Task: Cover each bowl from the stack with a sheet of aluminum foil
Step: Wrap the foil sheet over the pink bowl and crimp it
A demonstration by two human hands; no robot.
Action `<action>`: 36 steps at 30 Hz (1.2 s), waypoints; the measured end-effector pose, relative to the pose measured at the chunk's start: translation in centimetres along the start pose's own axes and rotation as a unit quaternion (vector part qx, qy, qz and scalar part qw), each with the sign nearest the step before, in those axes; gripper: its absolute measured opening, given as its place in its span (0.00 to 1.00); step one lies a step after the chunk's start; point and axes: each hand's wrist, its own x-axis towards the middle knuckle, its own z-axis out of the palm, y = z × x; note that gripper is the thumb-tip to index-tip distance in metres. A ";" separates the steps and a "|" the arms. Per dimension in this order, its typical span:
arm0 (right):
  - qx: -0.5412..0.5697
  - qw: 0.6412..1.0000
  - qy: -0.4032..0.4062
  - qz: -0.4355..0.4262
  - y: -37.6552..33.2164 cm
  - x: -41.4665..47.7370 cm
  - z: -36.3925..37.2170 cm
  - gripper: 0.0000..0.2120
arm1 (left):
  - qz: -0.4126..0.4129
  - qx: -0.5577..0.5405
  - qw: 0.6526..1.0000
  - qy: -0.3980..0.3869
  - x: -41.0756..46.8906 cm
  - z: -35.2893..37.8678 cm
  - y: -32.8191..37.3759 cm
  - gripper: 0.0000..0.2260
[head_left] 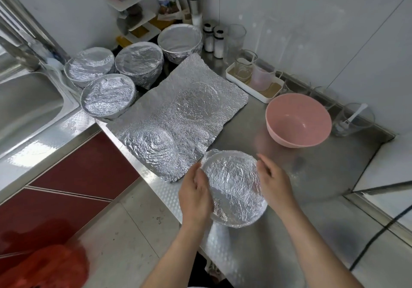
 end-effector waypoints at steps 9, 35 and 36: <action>0.019 0.999 0.034 0.002 0.4 -0.1 1.8 0.16 | 0.056 0.074 0.995 -0.027 2.2 0.8 0.0 0.18; -0.139 0.981 -0.068 -0.117 -2.6 3.5 1.3 0.10 | 0.144 0.140 0.978 -0.060 2.9 0.5 -0.5 0.14; -0.138 0.980 -0.087 -0.114 -3.0 3.6 1.1 0.10 | 0.145 0.156 0.975 -0.058 2.9 0.4 -0.4 0.15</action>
